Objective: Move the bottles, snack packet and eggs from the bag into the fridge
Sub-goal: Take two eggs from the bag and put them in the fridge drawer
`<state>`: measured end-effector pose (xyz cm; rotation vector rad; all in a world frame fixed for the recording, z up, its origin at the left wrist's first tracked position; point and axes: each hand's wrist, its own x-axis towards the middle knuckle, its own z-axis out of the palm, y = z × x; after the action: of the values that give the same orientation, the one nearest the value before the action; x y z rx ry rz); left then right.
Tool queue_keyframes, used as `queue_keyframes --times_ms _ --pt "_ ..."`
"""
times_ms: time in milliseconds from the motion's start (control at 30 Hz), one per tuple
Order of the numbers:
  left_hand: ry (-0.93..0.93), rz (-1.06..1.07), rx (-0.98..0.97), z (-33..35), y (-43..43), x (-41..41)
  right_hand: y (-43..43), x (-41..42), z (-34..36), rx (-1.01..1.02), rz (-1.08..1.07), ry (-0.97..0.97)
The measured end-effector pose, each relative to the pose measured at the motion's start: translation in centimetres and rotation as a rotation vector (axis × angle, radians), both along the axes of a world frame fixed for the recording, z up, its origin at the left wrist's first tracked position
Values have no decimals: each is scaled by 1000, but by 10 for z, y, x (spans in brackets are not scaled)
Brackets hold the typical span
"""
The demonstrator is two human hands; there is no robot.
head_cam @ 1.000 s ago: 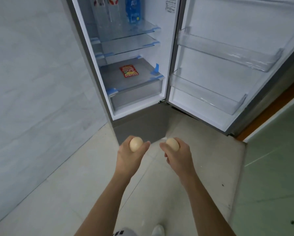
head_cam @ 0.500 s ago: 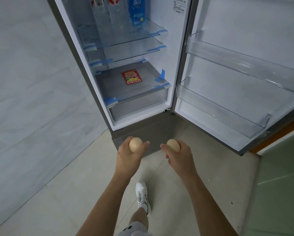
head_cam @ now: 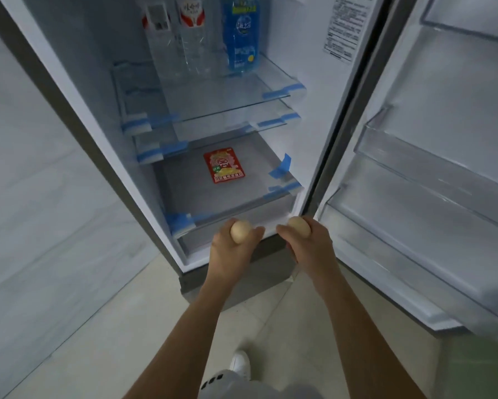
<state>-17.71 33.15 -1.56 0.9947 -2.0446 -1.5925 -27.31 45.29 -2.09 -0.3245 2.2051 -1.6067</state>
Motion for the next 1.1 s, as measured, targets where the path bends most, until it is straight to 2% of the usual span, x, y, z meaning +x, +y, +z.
queue_keyframes --times_ms 300,600,733,1033,1100 --pt "8 41 57 -9 -48 -58 -47 -62 -18 87 40 -20" --pt "26 229 153 -11 -65 -85 -87 -115 -11 48 339 32" --pt "7 317 193 -16 -70 -87 -101 -127 -15 44 351 -48" --pt "2 320 367 -47 -81 -82 -118 -134 -48 66 361 -337" --pt "-19 300 414 -58 -87 -81 -120 -135 -56 75 402 -319"
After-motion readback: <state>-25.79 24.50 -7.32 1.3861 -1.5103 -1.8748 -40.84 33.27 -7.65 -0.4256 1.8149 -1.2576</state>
